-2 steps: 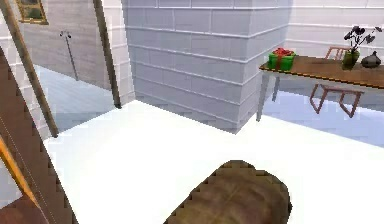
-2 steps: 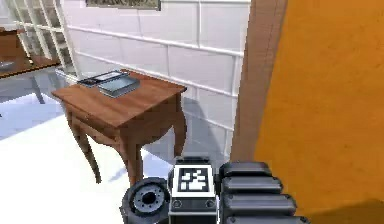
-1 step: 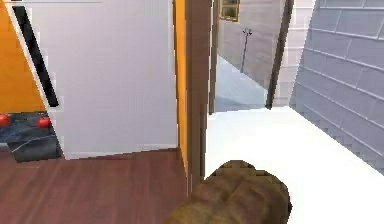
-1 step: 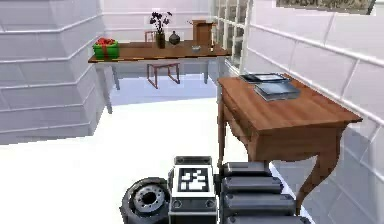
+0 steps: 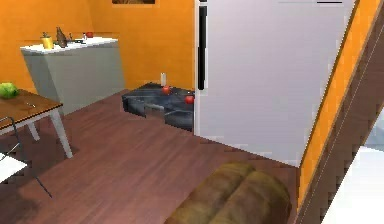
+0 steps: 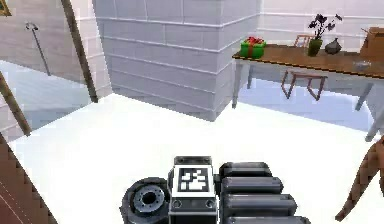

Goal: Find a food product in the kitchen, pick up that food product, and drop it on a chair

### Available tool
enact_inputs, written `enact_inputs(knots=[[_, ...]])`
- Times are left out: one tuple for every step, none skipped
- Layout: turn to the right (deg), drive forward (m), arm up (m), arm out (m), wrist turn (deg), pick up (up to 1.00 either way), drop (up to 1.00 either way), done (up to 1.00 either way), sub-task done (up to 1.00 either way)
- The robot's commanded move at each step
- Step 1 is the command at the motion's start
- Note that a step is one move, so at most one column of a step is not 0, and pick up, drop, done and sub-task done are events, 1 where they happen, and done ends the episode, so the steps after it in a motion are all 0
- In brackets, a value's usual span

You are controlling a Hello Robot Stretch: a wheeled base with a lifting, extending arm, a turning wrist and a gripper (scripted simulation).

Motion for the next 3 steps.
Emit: enact_inputs(knots=[[0.0,0.65,0.00,0.00,0.0,0.00,0.00,0.00,0.00],[-45.0,0.00,0.00,0.00,0.0,0.00,0.00,0.00,0.00],[-6.0,0.00,0.00,0.00,0.0,0.00,0.00,0.00,0.00]])
